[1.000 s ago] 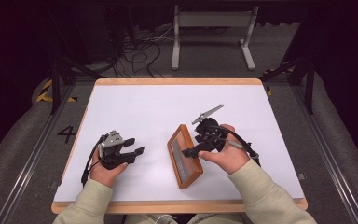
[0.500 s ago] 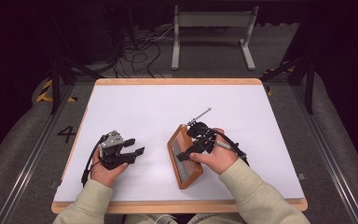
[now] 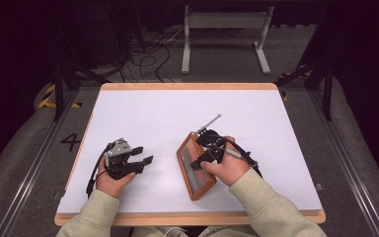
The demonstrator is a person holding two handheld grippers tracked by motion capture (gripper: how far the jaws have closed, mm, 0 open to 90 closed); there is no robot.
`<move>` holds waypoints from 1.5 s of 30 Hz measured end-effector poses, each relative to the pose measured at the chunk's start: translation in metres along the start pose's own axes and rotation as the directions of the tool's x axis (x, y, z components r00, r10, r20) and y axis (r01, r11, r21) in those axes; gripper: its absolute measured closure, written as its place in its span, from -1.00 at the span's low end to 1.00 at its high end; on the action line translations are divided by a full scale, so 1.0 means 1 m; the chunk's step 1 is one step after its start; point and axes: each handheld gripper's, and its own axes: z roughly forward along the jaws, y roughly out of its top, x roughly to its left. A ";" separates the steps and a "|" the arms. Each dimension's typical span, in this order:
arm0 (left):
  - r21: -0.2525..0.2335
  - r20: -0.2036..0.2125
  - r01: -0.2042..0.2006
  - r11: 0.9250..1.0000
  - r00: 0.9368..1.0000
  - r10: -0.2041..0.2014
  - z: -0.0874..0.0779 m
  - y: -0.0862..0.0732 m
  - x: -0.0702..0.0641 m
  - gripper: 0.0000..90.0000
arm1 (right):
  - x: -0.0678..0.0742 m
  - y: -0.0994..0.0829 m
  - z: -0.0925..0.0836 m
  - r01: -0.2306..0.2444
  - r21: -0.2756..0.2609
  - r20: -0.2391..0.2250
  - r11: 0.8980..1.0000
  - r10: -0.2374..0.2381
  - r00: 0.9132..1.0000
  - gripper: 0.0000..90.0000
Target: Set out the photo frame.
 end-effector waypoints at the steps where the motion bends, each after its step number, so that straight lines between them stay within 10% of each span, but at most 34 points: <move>1: -0.003 -0.001 0.001 1.000 1.000 -0.001 0.000 0.000 0.000 -0.02 | 0.000 0.000 0.000 -0.008 0.002 -0.001 1.000 0.008 1.000 0.41; 6: -0.006 0.001 0.005 1.000 1.000 -0.005 -0.001 0.000 0.000 -0.02 | -0.005 0.004 -0.007 -0.032 -0.012 -0.064 0.999 0.031 0.997 0.64; 12: -0.007 0.004 0.009 1.000 1.000 -0.009 -0.001 0.000 0.001 -0.02 | -0.004 0.008 -0.025 0.018 -0.016 0.006 1.000 -0.018 1.000 0.65; 21: -0.006 0.005 0.012 1.000 1.000 -0.012 0.000 0.000 0.000 -0.02 | -0.006 0.018 -0.052 0.218 0.034 -0.004 0.975 -0.218 0.976 0.65; 25: -0.003 0.003 0.005 1.000 1.000 -0.005 0.000 0.000 0.001 -0.02 | -0.006 0.024 -0.057 0.367 0.058 0.019 0.928 -0.369 0.929 0.65; 28: -0.003 0.005 0.007 1.000 1.000 -0.007 0.000 0.000 0.001 -0.02 | -0.004 0.029 -0.058 0.475 0.096 0.012 0.875 -0.478 0.878 0.65; 33: -0.006 0.004 0.013 1.000 1.000 -0.013 0.000 -0.001 0.001 -0.04 | -0.002 0.036 -0.056 0.570 0.121 -0.016 0.813 -0.573 0.820 0.65; 34: -0.006 0.004 0.013 1.000 1.000 -0.013 0.000 -0.001 0.001 -0.04 | -0.002 0.036 -0.056 0.570 0.121 -0.016 0.813 -0.573 0.820 0.65; 39: -0.006 0.006 0.016 1.000 1.000 -0.016 0.000 -0.001 0.001 -0.05 | -0.005 0.042 -0.045 0.669 0.141 -0.063 0.730 -0.668 0.742 0.65; 45: -0.004 0.007 0.018 1.000 1.000 -0.018 0.000 -0.002 0.002 -0.05 | -0.008 0.044 -0.033 0.711 0.161 -0.093 0.684 -0.707 0.701 0.65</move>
